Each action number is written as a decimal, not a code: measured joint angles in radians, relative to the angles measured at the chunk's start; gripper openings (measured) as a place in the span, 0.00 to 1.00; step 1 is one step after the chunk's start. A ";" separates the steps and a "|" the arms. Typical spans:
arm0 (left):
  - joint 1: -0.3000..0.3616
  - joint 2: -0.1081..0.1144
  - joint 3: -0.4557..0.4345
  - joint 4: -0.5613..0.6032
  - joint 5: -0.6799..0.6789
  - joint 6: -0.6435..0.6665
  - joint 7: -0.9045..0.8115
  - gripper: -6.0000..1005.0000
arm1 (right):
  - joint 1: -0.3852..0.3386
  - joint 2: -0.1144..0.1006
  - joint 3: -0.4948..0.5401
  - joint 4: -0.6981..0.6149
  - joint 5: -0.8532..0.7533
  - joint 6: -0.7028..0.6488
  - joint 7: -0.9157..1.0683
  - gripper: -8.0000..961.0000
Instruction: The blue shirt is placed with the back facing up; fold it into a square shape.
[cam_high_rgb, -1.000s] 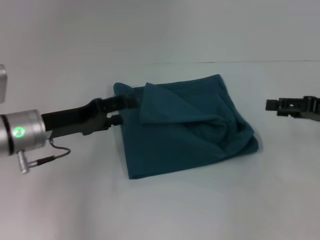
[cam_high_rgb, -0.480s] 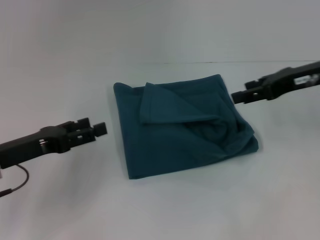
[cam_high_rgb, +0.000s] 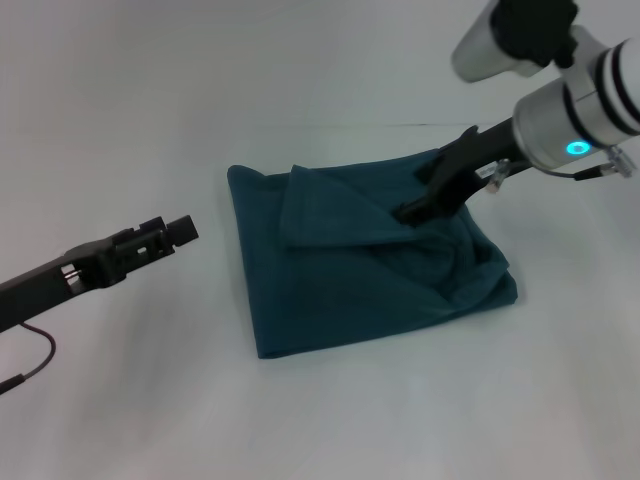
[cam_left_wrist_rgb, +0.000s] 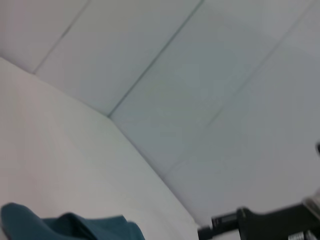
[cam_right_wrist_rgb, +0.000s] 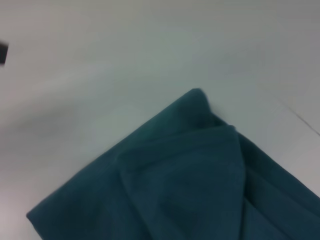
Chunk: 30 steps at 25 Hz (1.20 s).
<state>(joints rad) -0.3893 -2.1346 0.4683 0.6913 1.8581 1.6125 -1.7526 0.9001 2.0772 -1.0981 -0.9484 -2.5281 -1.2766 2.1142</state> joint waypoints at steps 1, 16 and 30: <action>0.000 0.000 -0.011 -0.006 -0.006 -0.004 -0.004 0.88 | 0.007 0.006 -0.013 0.001 -0.012 0.005 0.000 0.71; -0.009 0.007 -0.136 -0.072 -0.032 -0.031 -0.032 0.88 | 0.027 0.018 -0.187 0.013 -0.024 0.038 0.000 0.71; -0.037 0.003 -0.138 -0.087 -0.033 -0.079 -0.038 0.88 | 0.029 0.023 -0.391 0.087 -0.096 0.269 0.120 0.71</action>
<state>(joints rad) -0.4267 -2.1312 0.3299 0.6040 1.8248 1.5338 -1.7908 0.9287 2.1000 -1.4890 -0.8611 -2.6236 -1.0072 2.2339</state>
